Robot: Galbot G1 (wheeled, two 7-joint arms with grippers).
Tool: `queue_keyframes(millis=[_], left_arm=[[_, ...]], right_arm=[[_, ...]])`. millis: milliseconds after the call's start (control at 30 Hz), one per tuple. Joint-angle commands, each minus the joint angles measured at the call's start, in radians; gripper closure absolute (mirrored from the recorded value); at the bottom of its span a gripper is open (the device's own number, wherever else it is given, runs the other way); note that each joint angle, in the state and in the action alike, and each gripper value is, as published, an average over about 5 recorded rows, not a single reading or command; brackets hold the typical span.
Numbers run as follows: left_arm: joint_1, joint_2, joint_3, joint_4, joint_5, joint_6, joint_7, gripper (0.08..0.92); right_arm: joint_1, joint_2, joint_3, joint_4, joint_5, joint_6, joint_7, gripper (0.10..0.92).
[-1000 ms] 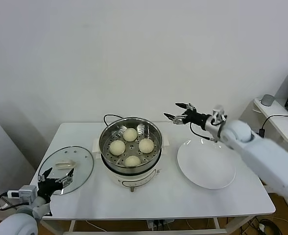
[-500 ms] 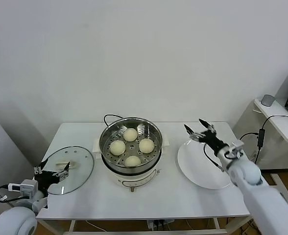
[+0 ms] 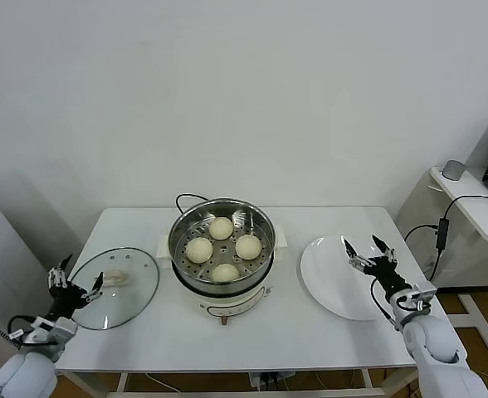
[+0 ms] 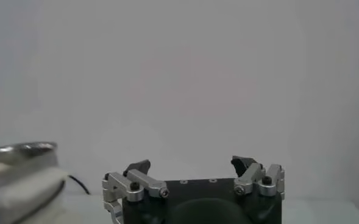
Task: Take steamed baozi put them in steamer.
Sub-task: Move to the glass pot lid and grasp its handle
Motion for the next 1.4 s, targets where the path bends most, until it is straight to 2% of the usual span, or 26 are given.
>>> queue_keyframes(millis=[33, 167, 533, 1400], left_arm=[[-0.053, -0.049, 0.008, 0.288, 0.792, -0.292, -0.088, 0.177], [-0.086, -0.064, 0.002, 0.353, 0.924, -0.326, -0.137, 0.177], [-0.163, -0.095, 0.008, 0.421, 1.004, -0.342, -0.169, 0.177], [-0.320, -0.154, 0.053, 0.485, 0.923, -0.283, -0.116, 0.177]], right_arm=[[-0.063, 0.071, 0.082, -0.017, -0.082, 0.010, 0.000, 0.203], [-0.060, 0.077, 0.085, -0.019, -0.087, 0.011, -0.001, 0.203], [-0.063, 0.081, 0.090, -0.023, -0.100, 0.015, -0.011, 0.203], [-0.061, 0.089, 0.096, -0.061, -0.159, 0.047, -0.063, 0.203]])
